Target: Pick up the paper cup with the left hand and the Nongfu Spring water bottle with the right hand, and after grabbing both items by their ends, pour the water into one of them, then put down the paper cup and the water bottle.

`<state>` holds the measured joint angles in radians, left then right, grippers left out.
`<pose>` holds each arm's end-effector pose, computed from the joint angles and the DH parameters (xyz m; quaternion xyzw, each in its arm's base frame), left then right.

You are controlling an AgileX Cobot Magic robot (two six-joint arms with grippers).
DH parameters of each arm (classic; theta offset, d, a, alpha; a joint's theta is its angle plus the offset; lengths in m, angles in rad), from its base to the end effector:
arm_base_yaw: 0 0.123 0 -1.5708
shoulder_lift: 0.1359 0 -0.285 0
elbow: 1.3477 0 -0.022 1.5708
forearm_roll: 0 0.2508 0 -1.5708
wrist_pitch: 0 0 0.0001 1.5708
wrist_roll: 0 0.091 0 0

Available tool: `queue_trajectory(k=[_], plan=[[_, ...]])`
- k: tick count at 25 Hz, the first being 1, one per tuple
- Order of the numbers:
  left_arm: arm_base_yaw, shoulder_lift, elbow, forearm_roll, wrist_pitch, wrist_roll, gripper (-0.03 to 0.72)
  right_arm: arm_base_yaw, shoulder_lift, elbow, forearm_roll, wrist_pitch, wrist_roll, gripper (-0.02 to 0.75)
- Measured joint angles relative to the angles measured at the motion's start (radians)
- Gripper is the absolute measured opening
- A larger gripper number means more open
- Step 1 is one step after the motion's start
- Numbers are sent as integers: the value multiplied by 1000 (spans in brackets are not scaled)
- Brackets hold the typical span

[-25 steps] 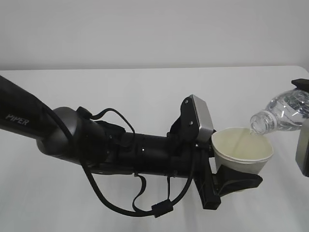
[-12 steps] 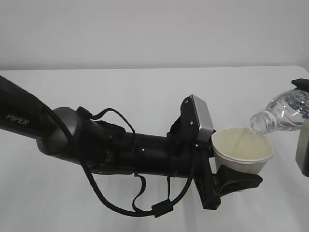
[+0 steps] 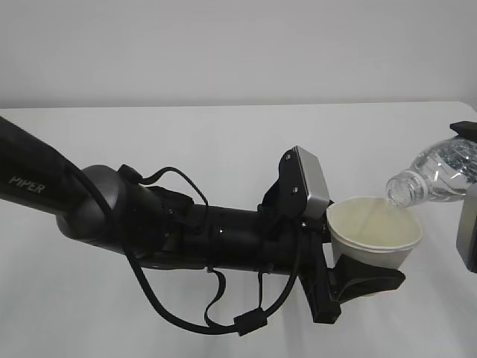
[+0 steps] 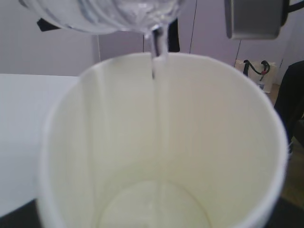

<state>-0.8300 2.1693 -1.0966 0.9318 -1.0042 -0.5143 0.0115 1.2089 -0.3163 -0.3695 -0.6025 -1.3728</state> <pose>0.2333 -0.3464 0.1221 0.5323 0.5490 -0.4701 0.4408 0.2121 0.0210 0.2143 -0.6272 0.4697 -0.4025 0.4733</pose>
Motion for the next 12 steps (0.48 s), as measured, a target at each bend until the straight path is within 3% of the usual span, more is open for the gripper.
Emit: queue_trajectory(k=[12], plan=[[0,0,0,0,0,0,463,0,0,0,0,0,0,400]])
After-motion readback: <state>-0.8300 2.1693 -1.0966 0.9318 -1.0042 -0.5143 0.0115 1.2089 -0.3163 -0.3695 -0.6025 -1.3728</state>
